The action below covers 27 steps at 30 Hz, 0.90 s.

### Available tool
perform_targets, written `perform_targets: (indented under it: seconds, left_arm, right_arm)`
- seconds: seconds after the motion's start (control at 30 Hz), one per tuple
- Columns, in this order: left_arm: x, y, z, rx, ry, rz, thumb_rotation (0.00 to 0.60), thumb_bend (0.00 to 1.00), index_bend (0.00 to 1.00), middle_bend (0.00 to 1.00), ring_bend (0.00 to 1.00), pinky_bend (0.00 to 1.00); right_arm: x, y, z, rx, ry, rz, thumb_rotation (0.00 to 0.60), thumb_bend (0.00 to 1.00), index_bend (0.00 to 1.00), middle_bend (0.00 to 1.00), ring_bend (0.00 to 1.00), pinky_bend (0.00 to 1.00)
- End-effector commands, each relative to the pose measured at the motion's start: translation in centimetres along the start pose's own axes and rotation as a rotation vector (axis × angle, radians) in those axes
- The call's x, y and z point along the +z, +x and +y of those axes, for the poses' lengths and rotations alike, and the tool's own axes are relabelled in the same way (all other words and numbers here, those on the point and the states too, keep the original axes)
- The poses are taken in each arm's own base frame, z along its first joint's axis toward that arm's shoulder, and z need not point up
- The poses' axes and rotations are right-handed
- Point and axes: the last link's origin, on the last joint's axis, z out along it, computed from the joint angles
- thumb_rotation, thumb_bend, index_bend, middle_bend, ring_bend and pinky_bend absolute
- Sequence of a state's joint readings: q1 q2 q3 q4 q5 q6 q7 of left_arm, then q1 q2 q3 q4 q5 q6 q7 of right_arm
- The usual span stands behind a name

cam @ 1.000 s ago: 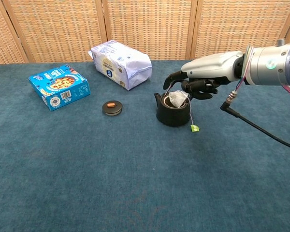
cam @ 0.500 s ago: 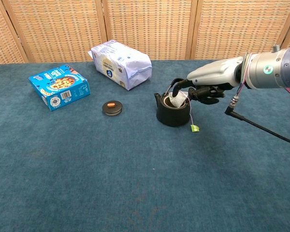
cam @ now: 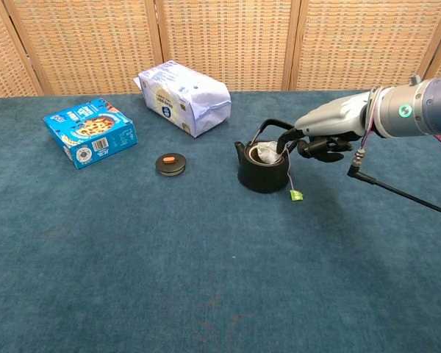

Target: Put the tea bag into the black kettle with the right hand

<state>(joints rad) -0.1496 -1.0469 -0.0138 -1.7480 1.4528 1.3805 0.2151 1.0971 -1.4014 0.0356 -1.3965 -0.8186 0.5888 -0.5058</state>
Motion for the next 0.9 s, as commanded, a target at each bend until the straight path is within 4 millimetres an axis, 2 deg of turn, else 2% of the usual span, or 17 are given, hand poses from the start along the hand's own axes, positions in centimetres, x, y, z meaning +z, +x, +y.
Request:
perform_targets:
  seconds: [0.03, 0.53, 0.9]
  left_arm:
    - [0.0, 0.0, 0.0, -0.001, -0.001, -0.001, 0.6, 0.07, 0.0, 0.0, 0.0, 0.0]
    - [0.1, -0.2, -0.1, -0.004, -0.001, -0.007, 0.6, 0.07, 0.0, 0.0, 0.0, 0.0]
    - [0.2, -0.2, 0.1, -0.006, -0.005, -0.003, 0.6, 0.07, 0.0, 0.0, 0.0, 0.0]
  right_arm:
    - [0.2, -0.3, -0.1, -0.015, -0.002, -0.017, 0.0, 1.0, 0.16, 0.92, 0.83, 0.71]
    - [-0.3, 0.4, -1.3, -0.028, 0.016, 0.01, 0.0, 1.0, 0.17, 0.92, 0.83, 0.71]
    - [-2.5, 2.6, -1.9, -0.019, 0.039, 0.104, 0.0, 1.0, 0.17, 0.92, 0.83, 0.71]
